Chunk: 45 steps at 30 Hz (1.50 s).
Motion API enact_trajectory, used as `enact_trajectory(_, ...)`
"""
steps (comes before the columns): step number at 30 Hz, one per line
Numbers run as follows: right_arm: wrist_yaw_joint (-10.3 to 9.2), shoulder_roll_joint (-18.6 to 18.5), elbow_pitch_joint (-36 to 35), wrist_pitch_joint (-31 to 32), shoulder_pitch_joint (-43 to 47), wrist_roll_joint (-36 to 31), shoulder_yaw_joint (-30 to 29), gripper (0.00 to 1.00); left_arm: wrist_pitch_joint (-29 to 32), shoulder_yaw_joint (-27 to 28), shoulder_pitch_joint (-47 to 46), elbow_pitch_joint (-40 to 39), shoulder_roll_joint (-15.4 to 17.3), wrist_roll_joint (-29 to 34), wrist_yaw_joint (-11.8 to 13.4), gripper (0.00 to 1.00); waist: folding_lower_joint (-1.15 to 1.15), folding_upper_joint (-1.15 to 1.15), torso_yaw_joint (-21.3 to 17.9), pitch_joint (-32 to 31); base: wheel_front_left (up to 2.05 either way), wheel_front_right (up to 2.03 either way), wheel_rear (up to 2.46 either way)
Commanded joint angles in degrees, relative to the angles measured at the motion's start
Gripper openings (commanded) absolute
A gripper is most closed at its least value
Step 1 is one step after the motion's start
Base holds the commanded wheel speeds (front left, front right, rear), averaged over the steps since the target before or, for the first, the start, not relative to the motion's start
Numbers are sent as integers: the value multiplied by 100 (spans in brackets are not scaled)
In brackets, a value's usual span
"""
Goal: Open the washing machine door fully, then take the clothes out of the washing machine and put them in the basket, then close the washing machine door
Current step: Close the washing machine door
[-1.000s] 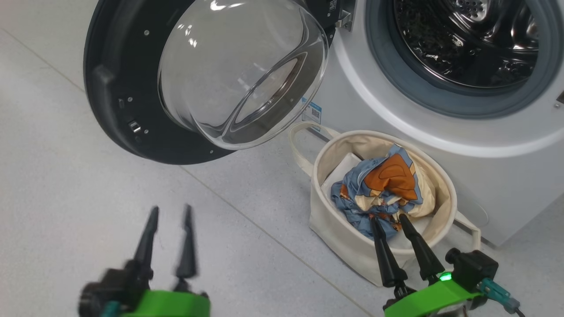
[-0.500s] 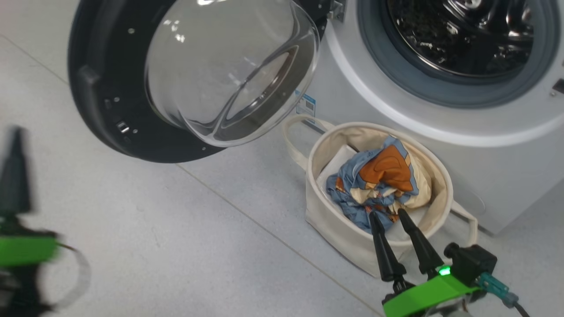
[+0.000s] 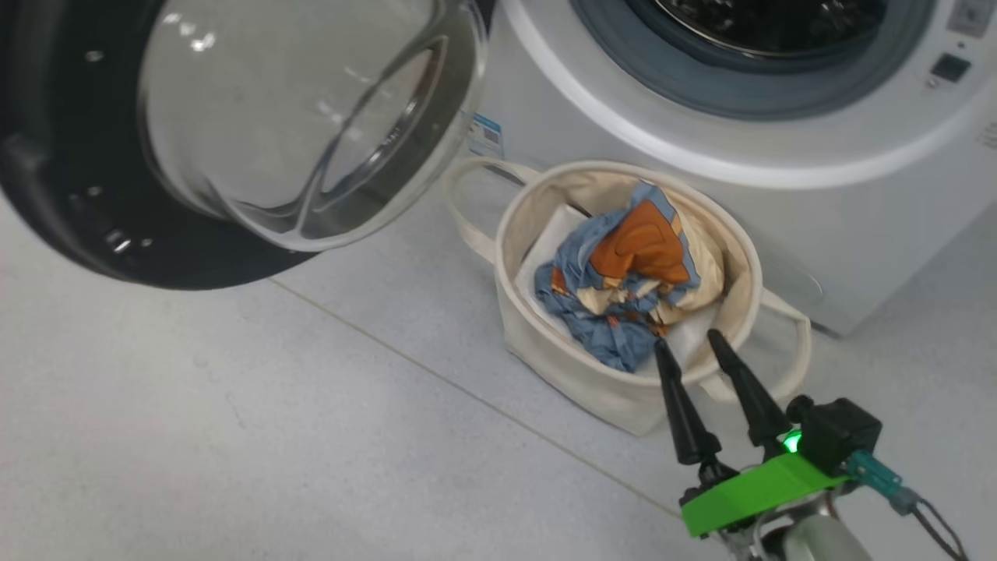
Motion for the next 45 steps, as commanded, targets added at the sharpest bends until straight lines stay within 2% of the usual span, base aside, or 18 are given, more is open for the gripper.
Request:
enact_trajectory(1,43,-40,-201,-69,-153,-52,109,100,69,204,-260,-101,471,-34,-16,0,0,0,-142,150,0,0,0)
enact_trajectory(6,43,-242,-245,-69,-226,-101,62,100,-60,68,-751,703,794,222,75,0,0,0,-345,364,0,0,0)
enact_trajectory(12,43,-353,-445,-69,-345,-142,-201,100,-343,-71,-1217,1532,979,472,45,0,0,0,-590,502,0,0,0)
enact_trajectory(16,43,-425,-464,-69,-355,-157,-210,100,-376,-196,-1422,1924,992,510,-19,0,0,0,-688,565,0,0,0)
enact_trajectory(19,43,-423,-537,-69,-331,-160,-340,100,-473,-484,-1437,2157,1041,814,-68,0,0,0,-717,623,0,0,0)
enact_trajectory(24,43,-518,-572,-69,-316,-212,-355,100,-420,-749,-1647,2447,950,857,-130,0,0,0,-763,654,0,0,0)
enact_trajectory(34,43,-539,-594,-69,-371,-223,-328,100,301,-970,-1877,2631,863,449,-183,0,0,0,-812,743,0,0,0)
enact_trajectory(45,43,-439,-547,-69,-405,-196,-349,100,1247,-1183,-1618,2312,840,107,-191,0,0,0,-821,668,0,0,0)
